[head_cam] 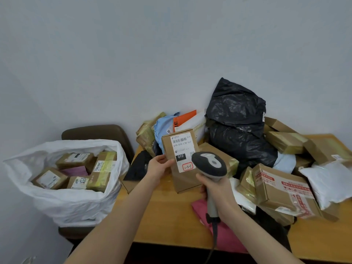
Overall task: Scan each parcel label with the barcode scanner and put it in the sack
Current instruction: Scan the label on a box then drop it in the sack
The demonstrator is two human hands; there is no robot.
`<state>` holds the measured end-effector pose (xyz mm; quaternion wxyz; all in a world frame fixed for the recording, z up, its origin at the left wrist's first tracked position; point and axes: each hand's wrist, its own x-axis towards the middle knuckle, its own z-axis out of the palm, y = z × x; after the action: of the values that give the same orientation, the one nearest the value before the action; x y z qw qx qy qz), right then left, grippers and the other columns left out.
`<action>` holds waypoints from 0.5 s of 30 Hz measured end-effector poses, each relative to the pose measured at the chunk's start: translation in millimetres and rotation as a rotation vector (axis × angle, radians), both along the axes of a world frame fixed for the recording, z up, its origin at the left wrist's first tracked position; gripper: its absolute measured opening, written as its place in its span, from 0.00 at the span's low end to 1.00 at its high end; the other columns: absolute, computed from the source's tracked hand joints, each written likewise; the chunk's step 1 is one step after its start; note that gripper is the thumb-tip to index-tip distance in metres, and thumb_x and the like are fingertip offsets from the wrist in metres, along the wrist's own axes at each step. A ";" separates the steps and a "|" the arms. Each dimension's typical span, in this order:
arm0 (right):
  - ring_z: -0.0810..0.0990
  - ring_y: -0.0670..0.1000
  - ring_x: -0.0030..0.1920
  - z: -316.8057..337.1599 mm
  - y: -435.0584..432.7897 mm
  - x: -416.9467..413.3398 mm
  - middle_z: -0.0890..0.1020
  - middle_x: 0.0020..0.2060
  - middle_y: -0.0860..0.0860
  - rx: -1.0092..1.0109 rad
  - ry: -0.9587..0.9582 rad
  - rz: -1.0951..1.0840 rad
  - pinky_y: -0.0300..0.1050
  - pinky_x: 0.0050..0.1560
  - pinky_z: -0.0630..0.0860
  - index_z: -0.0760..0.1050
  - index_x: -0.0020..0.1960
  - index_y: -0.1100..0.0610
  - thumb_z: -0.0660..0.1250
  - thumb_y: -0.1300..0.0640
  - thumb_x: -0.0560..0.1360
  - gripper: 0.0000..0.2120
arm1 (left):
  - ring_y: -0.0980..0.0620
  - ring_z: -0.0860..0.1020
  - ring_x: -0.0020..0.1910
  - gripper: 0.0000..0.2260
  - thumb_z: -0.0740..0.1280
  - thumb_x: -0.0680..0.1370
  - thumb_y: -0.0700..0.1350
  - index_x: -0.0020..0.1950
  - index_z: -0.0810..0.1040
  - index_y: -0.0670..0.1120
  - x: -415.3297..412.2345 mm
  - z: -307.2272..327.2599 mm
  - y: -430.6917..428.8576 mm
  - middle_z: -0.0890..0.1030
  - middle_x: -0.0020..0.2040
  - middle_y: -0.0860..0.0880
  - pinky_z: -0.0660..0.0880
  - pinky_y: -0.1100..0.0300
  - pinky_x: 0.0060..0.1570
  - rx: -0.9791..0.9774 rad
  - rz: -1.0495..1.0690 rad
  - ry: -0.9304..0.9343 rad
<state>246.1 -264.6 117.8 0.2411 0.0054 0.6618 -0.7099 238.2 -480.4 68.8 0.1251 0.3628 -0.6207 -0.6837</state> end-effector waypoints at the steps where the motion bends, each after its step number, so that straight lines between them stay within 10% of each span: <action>1: 0.74 0.50 0.24 1.1 -2.5 3.9 0.77 0.24 0.55 0.013 0.011 0.008 0.43 0.28 0.71 0.77 0.37 0.62 0.72 0.61 0.73 0.08 | 0.44 0.81 0.51 0.22 0.73 0.73 0.38 0.65 0.72 0.39 1.8 -3.0 0.2 0.80 0.54 0.44 0.80 0.51 0.46 -0.019 -0.013 -0.001; 15: 0.70 0.52 0.22 -2.4 -12.4 27.3 0.76 0.22 0.54 0.056 -0.049 0.016 0.45 0.29 0.69 0.76 0.32 0.63 0.72 0.59 0.72 0.12 | 0.45 0.80 0.54 0.21 0.74 0.73 0.39 0.65 0.74 0.41 16.0 -35.7 -12.8 0.81 0.55 0.44 0.80 0.50 0.50 -0.155 -0.038 -0.104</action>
<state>273.4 -277.0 115.4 0.2624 0.0243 0.6755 -0.6887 254.1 -493.1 33.2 0.1075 0.3754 -0.6841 -0.6161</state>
